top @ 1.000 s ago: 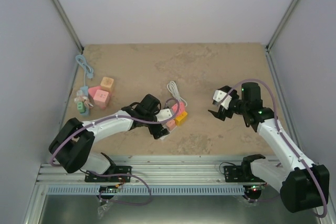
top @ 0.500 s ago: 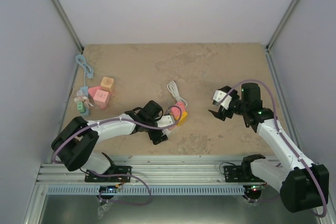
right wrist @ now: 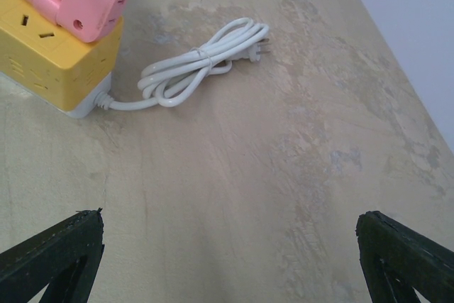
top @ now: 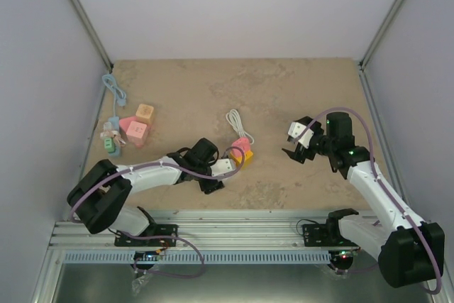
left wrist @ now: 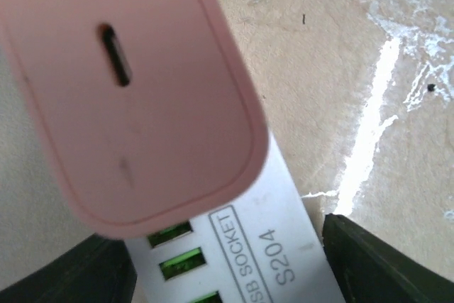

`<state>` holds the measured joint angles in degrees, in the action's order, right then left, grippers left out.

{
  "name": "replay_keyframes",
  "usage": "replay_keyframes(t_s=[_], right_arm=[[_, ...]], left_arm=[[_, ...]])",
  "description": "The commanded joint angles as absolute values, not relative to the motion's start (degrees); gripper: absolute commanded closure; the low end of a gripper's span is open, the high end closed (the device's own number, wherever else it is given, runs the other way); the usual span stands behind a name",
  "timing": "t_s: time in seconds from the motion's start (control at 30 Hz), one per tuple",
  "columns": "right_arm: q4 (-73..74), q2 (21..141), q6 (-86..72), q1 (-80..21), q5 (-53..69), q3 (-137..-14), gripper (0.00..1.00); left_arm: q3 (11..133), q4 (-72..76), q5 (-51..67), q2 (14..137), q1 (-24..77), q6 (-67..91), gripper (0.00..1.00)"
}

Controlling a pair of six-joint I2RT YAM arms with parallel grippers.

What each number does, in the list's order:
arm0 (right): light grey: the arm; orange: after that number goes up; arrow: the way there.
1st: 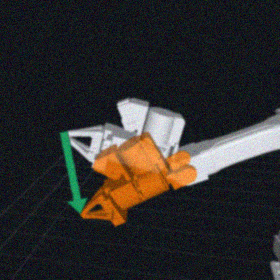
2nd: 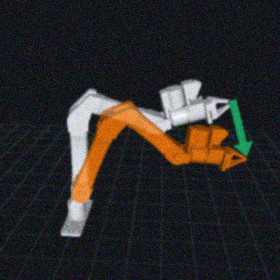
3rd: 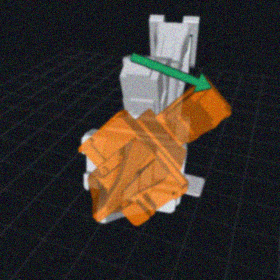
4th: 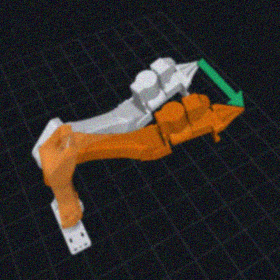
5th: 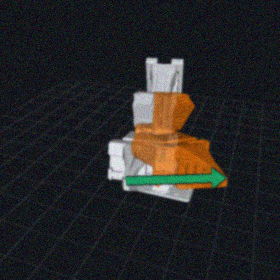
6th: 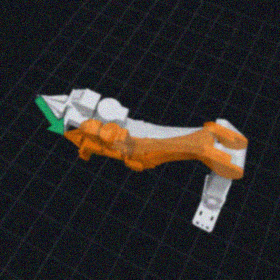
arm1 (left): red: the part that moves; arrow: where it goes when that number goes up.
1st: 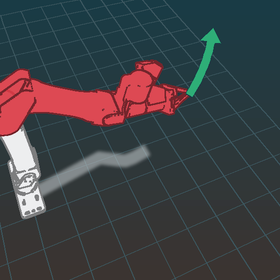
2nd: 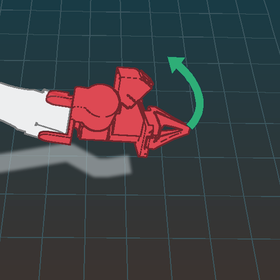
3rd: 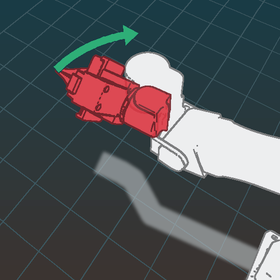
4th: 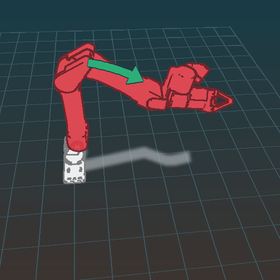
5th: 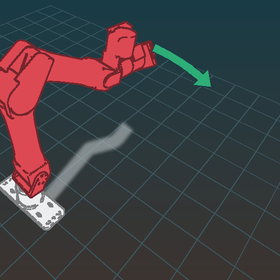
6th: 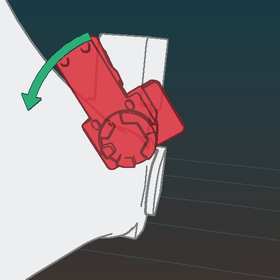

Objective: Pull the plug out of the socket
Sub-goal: Pick up the socket from the center of the board.

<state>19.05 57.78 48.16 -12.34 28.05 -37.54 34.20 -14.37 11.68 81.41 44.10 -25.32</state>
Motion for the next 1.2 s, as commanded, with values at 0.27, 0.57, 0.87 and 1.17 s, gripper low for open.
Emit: replay_keyframes(t_s=[0.27,0.57,0.87,1.17], right_arm=[[22.08,57.88,51.13,-12.3,34.59,-40.44,0.02],[30.71,57.94,55.85,-13.29,43.85,-44.46,0.02],[35.23,61.64,58.53,-16.87,49.65,-48.47,0.05],[32.08,65.81,54.54,-23.65,48.01,-49.43,0.07]], left_arm=[[36.32,-12.27,16.63,83.91,40.53,-31.47,0.59],[39.53,-13.76,18.55,84.79,40.52,-36.52,1.0],[39.0,-16.2,20.82,81.28,40.52,-44.63,1.0],[39.65,-21.74,19.39,75.02,40.52,-47.1,1.0]])
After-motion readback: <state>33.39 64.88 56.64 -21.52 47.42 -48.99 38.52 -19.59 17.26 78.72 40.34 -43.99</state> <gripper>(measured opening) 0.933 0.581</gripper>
